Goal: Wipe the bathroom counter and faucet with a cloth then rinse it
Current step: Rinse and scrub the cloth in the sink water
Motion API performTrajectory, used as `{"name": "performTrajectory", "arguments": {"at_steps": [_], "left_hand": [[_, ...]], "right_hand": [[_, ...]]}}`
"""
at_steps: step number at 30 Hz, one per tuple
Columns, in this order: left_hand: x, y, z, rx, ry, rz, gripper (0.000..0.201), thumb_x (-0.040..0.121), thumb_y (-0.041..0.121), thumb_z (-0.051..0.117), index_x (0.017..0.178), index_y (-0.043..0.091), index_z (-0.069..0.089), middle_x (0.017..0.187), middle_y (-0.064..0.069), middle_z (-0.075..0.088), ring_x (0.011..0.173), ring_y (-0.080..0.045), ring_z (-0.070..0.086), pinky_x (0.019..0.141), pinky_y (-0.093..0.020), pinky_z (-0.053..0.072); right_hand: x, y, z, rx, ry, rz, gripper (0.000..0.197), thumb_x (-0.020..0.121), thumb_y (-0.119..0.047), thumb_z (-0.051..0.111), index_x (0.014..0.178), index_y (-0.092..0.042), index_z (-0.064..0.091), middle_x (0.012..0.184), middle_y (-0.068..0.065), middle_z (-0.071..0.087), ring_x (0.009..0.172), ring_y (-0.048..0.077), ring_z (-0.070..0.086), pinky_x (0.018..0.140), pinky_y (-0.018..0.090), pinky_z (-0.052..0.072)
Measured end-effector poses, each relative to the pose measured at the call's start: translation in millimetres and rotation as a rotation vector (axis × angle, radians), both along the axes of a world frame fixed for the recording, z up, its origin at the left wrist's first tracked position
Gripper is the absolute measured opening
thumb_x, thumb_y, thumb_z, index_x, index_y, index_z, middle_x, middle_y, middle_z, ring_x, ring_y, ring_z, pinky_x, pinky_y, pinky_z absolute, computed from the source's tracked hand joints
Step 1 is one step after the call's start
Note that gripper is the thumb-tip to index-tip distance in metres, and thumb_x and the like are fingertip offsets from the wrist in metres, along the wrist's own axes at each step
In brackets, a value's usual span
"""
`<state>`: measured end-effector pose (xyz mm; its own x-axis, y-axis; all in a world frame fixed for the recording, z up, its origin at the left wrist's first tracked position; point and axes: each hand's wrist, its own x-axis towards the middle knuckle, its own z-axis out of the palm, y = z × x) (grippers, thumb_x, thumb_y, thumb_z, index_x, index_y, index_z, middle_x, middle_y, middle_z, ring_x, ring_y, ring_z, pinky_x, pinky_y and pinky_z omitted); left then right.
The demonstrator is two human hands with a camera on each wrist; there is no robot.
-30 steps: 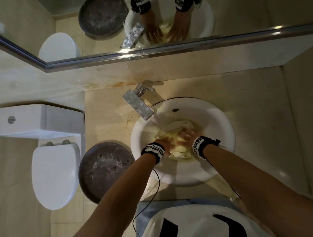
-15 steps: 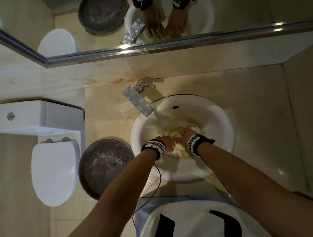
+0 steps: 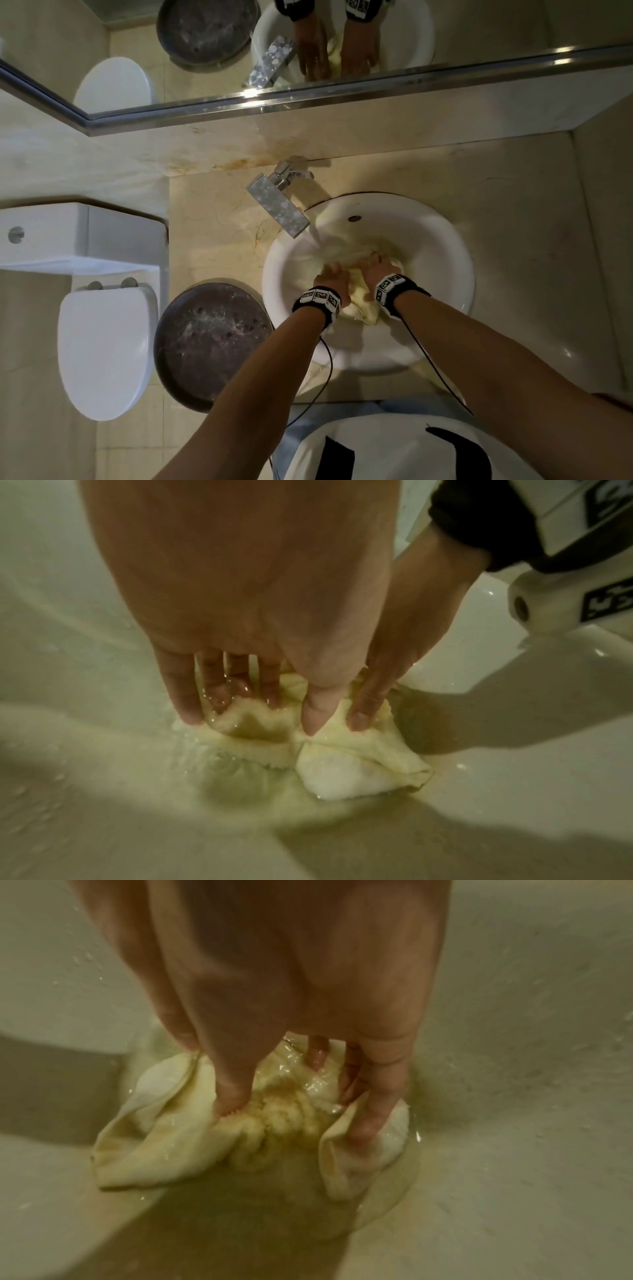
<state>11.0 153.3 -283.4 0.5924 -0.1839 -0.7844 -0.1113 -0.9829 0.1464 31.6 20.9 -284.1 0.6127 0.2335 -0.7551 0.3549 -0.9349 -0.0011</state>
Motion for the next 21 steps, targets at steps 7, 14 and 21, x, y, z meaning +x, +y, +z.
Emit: {"name": "performTrajectory", "arguments": {"at_steps": [7, 14, 21], "left_hand": [[12, -7, -14, -0.027, -0.056, 0.067, 0.086, 0.075, 0.018, 0.079, 0.143, 0.015, 0.027, 0.143, -0.007, 0.033, 0.13, -0.028, 0.041, 0.095, -0.036, 0.05], [12, -8, -23, -0.049, -0.14, 0.007, 0.072, 0.084, 0.0, 0.065, 0.146, 0.014, 0.03, 0.142, -0.011, 0.04, 0.122, -0.031, 0.048, 0.084, -0.038, 0.052], [20, -2, -12, -0.131, -0.089, 0.063, 0.049, 0.094, 0.008, 0.052, 0.141, 0.021, 0.047, 0.137, -0.009, 0.051, 0.121, -0.032, 0.055, 0.095, -0.041, 0.049]], "right_hand": [[7, 5, -18, 0.004, 0.04, 0.05, 0.102, 0.071, -0.041, 0.082, 0.148, -0.022, 0.018, 0.143, 0.016, 0.036, 0.123, 0.037, 0.047, 0.096, 0.046, 0.049], [19, 5, -21, 0.132, 0.113, 0.03, 0.059, 0.09, -0.014, 0.067, 0.143, -0.022, 0.043, 0.123, 0.008, 0.065, 0.107, 0.027, 0.065, 0.088, 0.036, 0.053], [15, -8, -15, 0.21, 0.096, -0.056, 0.058, 0.095, -0.019, 0.058, 0.148, -0.032, 0.038, 0.127, 0.009, 0.062, 0.107, 0.029, 0.065, 0.087, 0.039, 0.055]]}}
